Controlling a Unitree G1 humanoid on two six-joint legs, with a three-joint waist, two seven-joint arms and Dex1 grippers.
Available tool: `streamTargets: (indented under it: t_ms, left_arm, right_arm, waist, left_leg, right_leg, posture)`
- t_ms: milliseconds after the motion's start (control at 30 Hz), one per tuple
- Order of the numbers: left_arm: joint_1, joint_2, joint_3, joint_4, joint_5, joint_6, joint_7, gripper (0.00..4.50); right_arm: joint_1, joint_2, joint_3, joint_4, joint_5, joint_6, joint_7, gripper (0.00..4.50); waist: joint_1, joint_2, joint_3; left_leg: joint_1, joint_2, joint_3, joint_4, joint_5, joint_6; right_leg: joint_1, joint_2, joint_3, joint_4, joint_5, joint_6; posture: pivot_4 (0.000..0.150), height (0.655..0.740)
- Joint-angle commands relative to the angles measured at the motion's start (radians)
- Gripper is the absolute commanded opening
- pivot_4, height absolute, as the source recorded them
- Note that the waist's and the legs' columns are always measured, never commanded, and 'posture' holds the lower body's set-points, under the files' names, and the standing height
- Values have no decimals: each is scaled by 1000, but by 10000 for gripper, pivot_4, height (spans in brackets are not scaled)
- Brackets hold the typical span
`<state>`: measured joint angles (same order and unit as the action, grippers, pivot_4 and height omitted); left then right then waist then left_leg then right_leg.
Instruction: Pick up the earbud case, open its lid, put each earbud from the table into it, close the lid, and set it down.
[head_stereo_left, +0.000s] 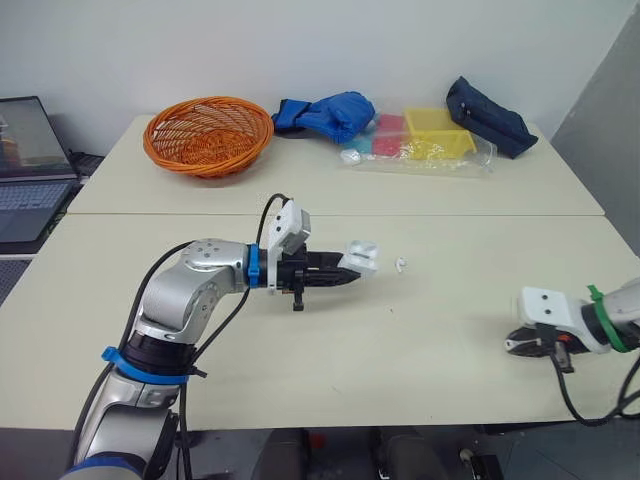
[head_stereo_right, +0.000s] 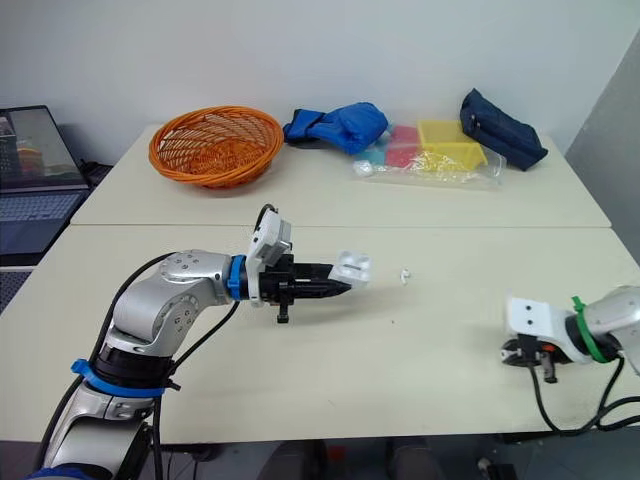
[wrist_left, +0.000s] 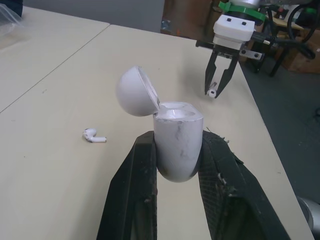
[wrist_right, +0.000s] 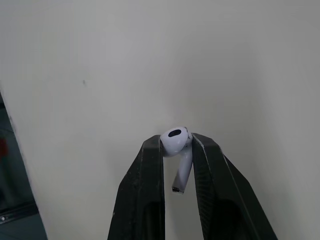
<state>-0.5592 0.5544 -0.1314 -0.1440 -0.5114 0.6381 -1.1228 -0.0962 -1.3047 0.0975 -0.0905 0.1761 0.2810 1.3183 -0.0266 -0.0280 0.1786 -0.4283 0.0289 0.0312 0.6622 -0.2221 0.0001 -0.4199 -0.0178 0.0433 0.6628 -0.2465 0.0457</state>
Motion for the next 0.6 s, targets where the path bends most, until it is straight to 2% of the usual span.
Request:
streamTargets:
  t_ms: [33, 133, 233, 467, 600]
  left_arm:
    - [1, 2, 19, -55, -30, 9, 10, 7405]
    - [1, 0, 17, -59, -30, 16, 13, 7405]
    - [0, 6, 17, -57, -33, 18, 12, 7405]
    - [26, 12, 15, -79, -44, 35, 22, 7405]
    - [27, 7, 13, -86, -48, 42, 27, 7405]
  right_arm:
    - [10, -31, -26, 143, -73, -178, 10, 4197]
    - [5, -36, 10, 272, -165, -352, -4, 4197]
    - [-10, -32, 24, 362, -213, -442, 2, 4197]
    - [-56, -20, 30, 470, -235, -513, 32, 4197]
    - [-34, -24, 20, 472, -228, -522, 48, 4197]
  waist:
    - [0, 0, 0]
    - [-1, 0, 0]
    - [-2, 0, 0]
    - [-2, 0, 0]
    - [-2, 0, 0]
  left_leg:
    - [0, 0, 0, 0, 0, 0]
    - [2, 0, 1, 1, 0, 0]
    - [3, 0, 2, 1, 0, 0]
    - [7, -1, 1, 1, 0, 0]
    - [12, 0, 1, 0, 0, 0]
  right_leg:
    - [0, 0, 0, 0, 0, 0]
    - [1, 0, 1, 0, -1, -3]
    - [1, 0, 2, 1, -2, -3]
    - [7, 0, 2, 0, 0, 0]
    - [11, 0, 1, 0, -3, -5]
  posture:
    - [1500, 7400]
    - [1500, 7400]
    - [1500, 7400]
    - [1500, 7400]
    - [1500, 7400]
